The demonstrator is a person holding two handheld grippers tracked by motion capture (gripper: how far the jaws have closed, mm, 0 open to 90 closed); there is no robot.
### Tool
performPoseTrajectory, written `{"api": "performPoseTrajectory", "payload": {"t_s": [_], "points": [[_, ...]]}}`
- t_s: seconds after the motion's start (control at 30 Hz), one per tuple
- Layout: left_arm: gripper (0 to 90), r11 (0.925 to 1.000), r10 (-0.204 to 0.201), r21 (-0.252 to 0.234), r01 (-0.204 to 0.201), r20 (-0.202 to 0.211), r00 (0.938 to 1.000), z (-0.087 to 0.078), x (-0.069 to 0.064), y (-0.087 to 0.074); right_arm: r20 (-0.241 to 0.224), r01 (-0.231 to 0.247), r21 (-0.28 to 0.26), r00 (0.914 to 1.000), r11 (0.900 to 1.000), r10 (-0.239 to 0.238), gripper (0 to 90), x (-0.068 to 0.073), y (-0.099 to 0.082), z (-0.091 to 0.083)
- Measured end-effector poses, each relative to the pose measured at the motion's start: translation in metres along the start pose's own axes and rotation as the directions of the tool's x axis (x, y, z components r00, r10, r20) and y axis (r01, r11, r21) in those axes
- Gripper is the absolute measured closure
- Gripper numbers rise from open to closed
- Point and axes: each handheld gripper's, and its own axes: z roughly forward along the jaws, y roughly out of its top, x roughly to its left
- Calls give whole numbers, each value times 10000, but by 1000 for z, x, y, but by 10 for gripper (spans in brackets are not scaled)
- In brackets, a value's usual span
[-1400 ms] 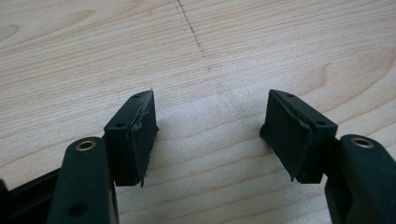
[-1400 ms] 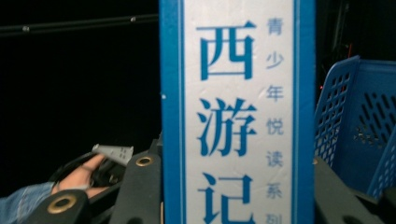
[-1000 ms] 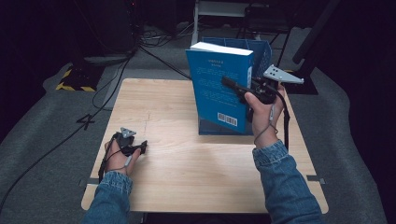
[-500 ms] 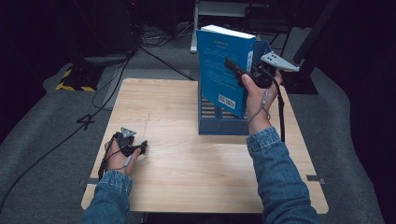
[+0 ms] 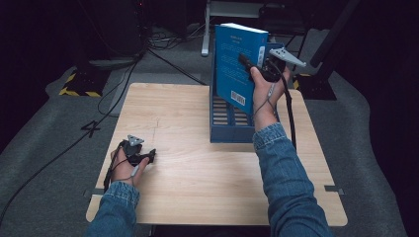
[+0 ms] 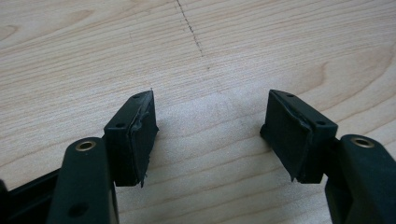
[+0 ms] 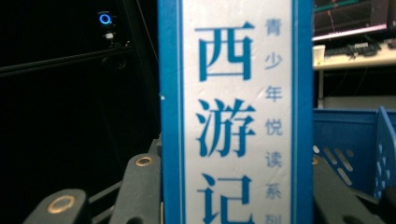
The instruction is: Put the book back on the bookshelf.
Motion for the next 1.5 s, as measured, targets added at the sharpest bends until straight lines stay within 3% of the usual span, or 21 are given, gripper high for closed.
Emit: {"api": "performPoseTrajectory", "payload": {"t_s": [0.23, 0.33, 0.83, 1.27, 1.5], "points": [[343, 10000, 33, -10, -33, 31, 10000, 0, 0, 0, 648, -145, 25, 9978, 9999, 143, 620, -3, -1, 14], [343, 10000, 2, -7, -2, 51, 10000, 0, 0, 0, 678, -410, 28, 9969, 9992, 407, 620, -4, -2, 19], [332, 9998, 195, -2, -195, 173, 9997, 1, 0, 0, 978, -547, 20, 9937, 9985, 542, 619, -2, -17, 40], [333, 9998, 187, -5, -187, 174, 9997, 1, -1, 0, 952, -277, 30, 9951, 9996, 273, 616, 5, -37, 52], [333, 9998, 189, -6, -189, 173, 9997, 1, 0, 1, 1191, -130, 289, 9928, 9995, 94, 605, 5, -44, 55]]}}
